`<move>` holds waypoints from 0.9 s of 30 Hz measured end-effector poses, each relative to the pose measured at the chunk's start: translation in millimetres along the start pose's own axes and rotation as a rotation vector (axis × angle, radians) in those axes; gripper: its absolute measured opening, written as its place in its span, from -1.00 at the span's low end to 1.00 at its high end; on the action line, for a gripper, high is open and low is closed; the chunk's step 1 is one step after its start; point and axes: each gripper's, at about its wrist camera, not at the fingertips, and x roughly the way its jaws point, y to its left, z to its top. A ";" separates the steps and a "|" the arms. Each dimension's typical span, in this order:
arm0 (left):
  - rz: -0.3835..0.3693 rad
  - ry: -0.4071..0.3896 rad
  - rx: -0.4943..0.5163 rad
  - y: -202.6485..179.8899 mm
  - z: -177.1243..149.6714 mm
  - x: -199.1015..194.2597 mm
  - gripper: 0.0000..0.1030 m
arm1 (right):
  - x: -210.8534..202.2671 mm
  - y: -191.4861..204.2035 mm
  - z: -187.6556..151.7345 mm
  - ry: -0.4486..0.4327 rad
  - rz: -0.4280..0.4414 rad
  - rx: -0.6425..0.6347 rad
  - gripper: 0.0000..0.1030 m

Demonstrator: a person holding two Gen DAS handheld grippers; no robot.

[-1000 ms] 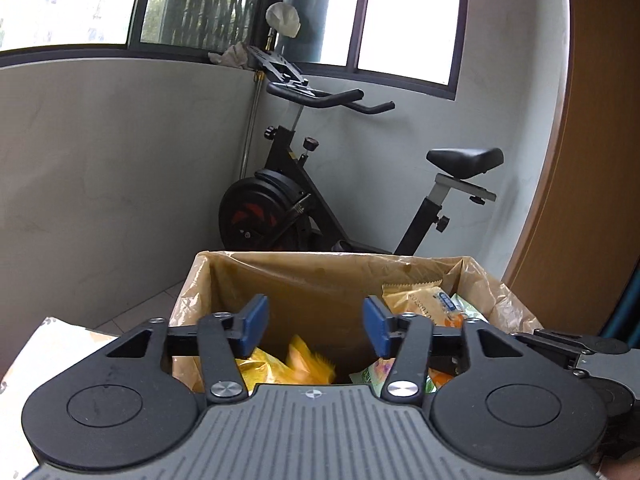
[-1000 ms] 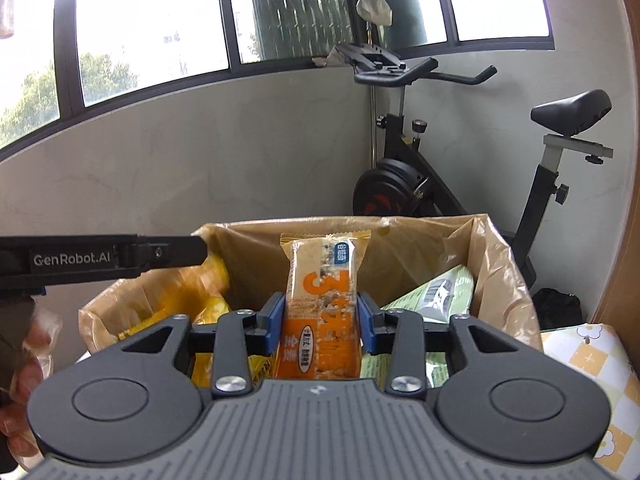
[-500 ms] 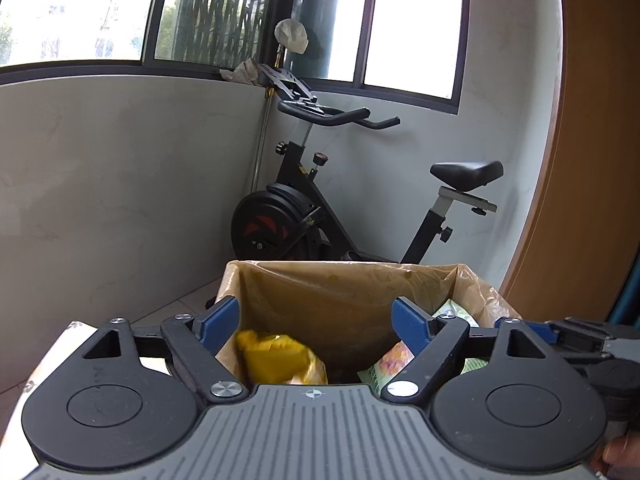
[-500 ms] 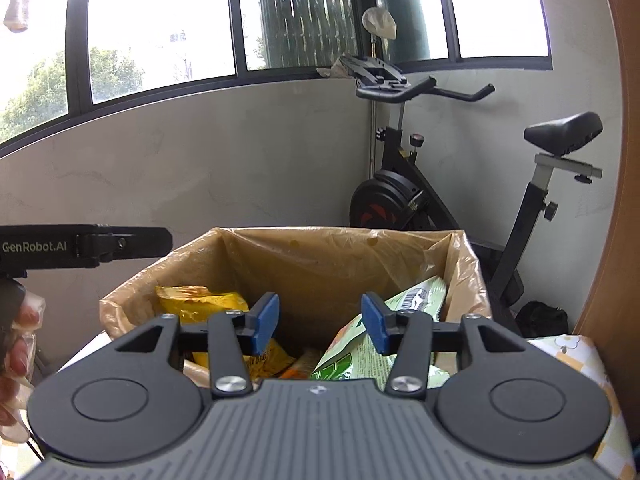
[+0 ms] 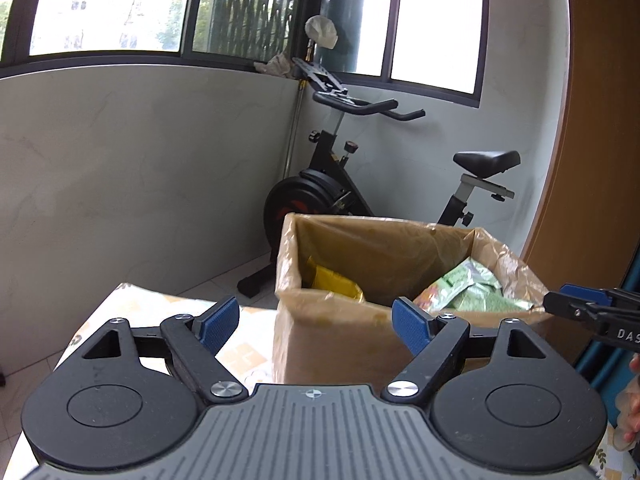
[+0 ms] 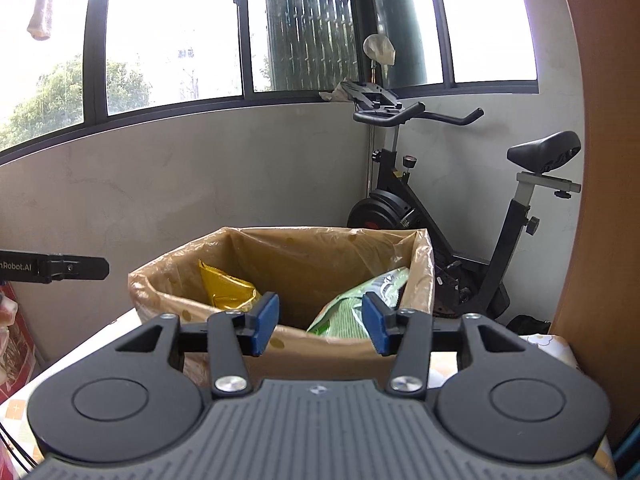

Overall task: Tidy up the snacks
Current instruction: 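Grasp the blue-wrapped bread with the left tool while the right tool grasps the gold packet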

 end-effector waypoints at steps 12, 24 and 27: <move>0.050 0.057 -0.112 5.2 -55.0 -15.1 0.66 | -23.4 -18.6 -56.4 0.079 -0.039 0.042 -0.03; 0.061 0.140 -0.109 -0.1 -110.5 -16.8 0.66 | -35.2 -39.8 -134.2 0.269 -0.061 0.063 -0.03; 0.046 0.163 -0.112 -1.1 -118.8 -16.1 0.65 | -33.0 -38.5 -152.7 0.343 -0.031 0.055 -0.03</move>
